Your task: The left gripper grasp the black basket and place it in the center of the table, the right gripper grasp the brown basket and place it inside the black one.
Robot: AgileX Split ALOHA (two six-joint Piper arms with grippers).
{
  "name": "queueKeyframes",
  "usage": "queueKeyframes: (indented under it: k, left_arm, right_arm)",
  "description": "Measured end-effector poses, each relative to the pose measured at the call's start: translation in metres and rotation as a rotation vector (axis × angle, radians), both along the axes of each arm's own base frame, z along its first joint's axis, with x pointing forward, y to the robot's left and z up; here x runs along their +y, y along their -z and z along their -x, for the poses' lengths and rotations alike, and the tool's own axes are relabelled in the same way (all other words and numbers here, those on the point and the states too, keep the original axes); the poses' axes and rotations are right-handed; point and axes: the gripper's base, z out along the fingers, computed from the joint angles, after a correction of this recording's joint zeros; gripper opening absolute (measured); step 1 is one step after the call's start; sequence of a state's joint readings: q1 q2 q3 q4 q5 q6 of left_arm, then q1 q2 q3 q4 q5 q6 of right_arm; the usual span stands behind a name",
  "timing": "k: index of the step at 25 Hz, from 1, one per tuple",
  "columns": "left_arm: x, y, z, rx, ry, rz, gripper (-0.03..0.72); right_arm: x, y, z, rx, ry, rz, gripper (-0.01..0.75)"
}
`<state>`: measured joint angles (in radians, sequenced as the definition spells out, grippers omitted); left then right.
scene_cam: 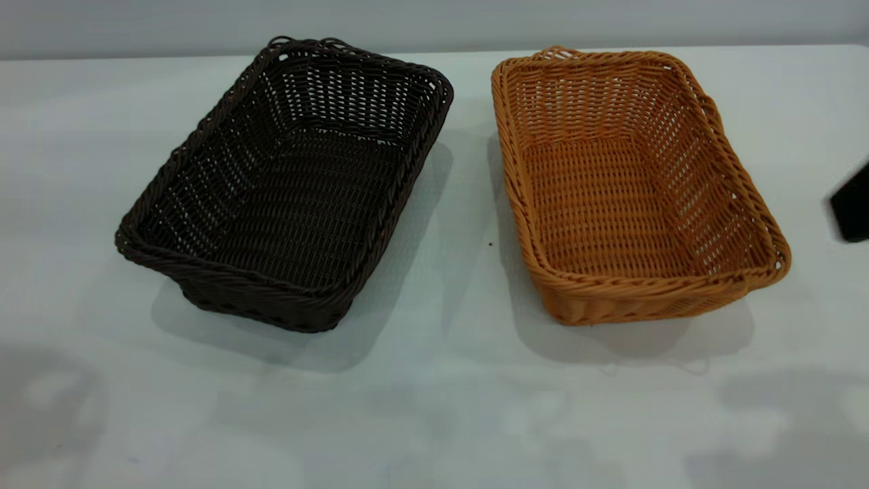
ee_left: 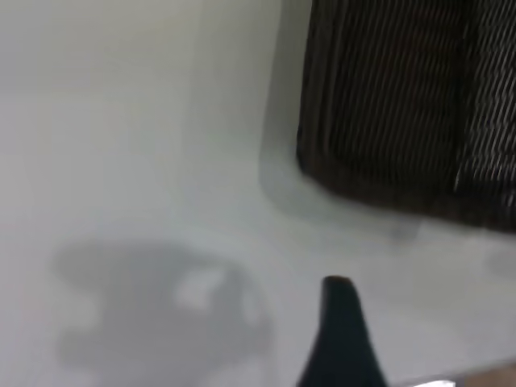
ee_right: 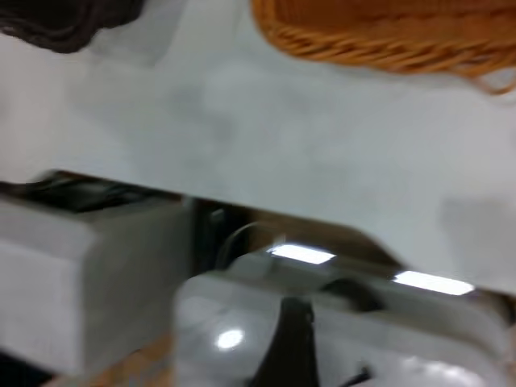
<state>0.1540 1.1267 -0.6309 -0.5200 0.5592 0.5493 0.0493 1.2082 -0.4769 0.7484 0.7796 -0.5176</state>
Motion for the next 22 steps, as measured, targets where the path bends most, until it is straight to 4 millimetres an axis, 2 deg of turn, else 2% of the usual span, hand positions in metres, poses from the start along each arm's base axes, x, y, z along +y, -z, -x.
queueKeyframes:
  k: [2,5,10,16,19,22]
  left_arm:
    - [0.000,-0.005,-0.014,-0.037,0.010,0.023,0.513]
    - [-0.003,-0.006,-0.030,-0.062,0.024,0.084,0.529]
    - [-0.006,0.004,-0.048,-0.085,0.044,0.157,0.530]
    - [-0.010,0.014,-0.062,-0.122,0.057,0.238,0.531]
    - [-0.011,0.014,-0.067,-0.159,0.063,0.252,0.531]
    - [-0.011,0.013,-0.068,-0.180,0.067,0.252,0.531]
  right_arm:
    - [0.005,0.009,-0.008,0.064,0.019,-0.070,0.621]
    - [0.013,0.027,-0.020,0.164,0.088,-0.179,0.601]
    - [0.026,0.061,-0.041,0.348,0.239,-0.389,0.579]
    - [0.034,0.100,-0.062,0.551,0.549,-0.645,0.575]
    - [0.032,0.115,-0.068,0.621,0.677,-0.655,0.575]
    - [0.032,0.127,-0.067,0.674,0.767,-0.589,0.575]
